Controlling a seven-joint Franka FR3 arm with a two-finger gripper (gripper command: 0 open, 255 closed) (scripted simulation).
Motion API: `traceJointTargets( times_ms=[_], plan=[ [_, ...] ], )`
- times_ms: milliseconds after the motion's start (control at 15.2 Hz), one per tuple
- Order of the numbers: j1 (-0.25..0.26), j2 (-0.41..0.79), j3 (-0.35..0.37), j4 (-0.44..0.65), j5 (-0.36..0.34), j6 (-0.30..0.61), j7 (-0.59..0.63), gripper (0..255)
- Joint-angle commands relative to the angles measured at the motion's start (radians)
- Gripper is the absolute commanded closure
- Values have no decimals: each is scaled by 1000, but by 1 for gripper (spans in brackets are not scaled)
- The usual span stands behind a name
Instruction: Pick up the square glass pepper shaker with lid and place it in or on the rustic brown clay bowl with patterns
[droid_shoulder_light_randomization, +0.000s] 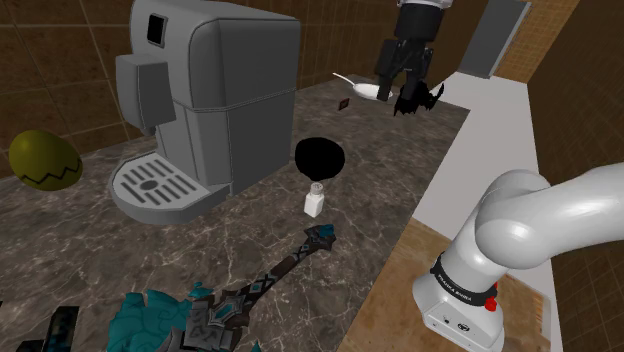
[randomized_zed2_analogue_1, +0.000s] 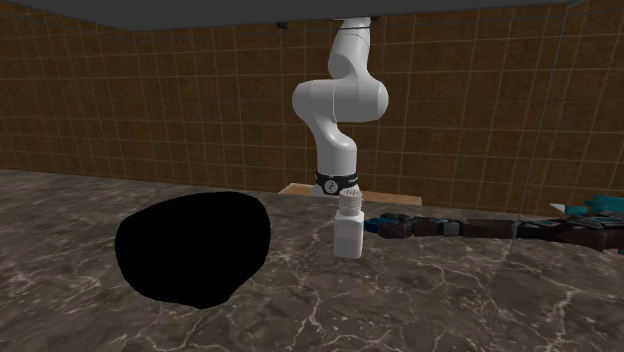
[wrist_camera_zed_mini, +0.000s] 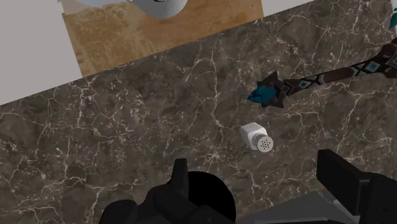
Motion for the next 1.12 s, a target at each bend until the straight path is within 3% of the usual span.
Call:
traceJointTargets(
  times_ms=[0,528,1056],
  plan=[
    [0,0,0,0,0,0,0,0],
    [26,151,88,-116,16,225,51,0],
    [48,380,170,-156,11,448,111,0]
  ],
)
